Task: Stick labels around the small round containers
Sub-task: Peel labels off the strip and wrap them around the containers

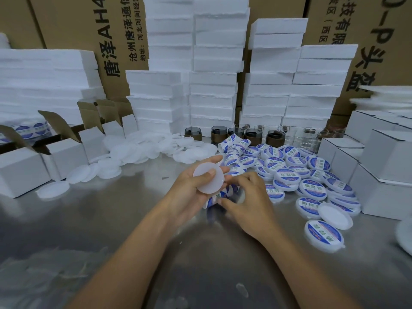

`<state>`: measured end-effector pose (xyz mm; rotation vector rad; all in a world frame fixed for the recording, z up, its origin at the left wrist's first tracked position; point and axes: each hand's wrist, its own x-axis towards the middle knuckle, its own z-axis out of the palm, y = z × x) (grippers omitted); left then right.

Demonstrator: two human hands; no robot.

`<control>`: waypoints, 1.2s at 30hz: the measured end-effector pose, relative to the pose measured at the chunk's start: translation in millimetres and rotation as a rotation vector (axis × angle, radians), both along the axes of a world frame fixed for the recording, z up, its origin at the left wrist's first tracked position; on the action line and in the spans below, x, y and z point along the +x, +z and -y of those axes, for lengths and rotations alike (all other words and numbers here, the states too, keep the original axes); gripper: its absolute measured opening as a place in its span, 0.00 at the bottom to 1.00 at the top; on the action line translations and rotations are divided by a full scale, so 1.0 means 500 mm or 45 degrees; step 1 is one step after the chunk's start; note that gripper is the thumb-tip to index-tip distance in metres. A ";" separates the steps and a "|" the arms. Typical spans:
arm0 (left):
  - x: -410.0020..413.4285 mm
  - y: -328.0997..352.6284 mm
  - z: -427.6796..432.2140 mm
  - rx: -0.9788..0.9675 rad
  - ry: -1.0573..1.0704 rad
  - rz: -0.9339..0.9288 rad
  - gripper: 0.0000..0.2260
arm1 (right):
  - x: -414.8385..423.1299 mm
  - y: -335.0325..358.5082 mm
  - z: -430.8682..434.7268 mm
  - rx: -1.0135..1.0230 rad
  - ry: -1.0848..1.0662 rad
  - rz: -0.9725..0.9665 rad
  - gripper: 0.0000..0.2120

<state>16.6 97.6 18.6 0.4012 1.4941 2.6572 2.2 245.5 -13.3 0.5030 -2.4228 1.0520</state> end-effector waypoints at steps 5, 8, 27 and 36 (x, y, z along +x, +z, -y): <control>0.001 0.000 -0.006 0.058 -0.025 0.033 0.15 | 0.008 0.006 0.014 -0.246 0.114 0.149 0.09; 0.003 0.007 -0.004 0.146 -0.021 0.031 0.13 | 0.009 0.019 0.009 -0.291 0.097 0.186 0.12; -0.001 -0.003 -0.004 -0.583 0.512 -0.044 0.08 | 0.006 0.045 0.000 -0.848 0.063 0.247 0.09; -0.001 -0.007 -0.007 -0.616 0.467 0.084 0.02 | 0.025 0.043 -0.003 0.094 -0.126 -0.603 0.15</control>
